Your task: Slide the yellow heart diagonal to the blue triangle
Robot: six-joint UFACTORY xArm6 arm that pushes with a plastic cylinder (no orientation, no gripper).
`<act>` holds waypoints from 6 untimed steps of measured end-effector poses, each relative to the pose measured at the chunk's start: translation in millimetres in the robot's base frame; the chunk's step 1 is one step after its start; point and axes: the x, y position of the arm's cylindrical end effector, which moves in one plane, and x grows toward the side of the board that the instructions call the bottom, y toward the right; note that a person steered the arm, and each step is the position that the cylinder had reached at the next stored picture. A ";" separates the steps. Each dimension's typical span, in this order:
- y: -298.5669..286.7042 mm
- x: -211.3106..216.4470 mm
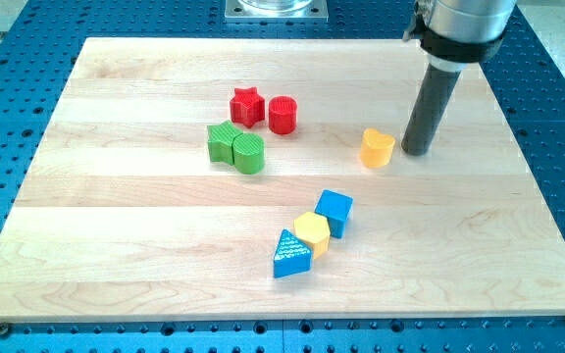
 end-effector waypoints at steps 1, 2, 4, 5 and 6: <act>-40.6 19.4; -110.7 59.0; -144.4 42.9; -227.0 86.2; -251.4 79.4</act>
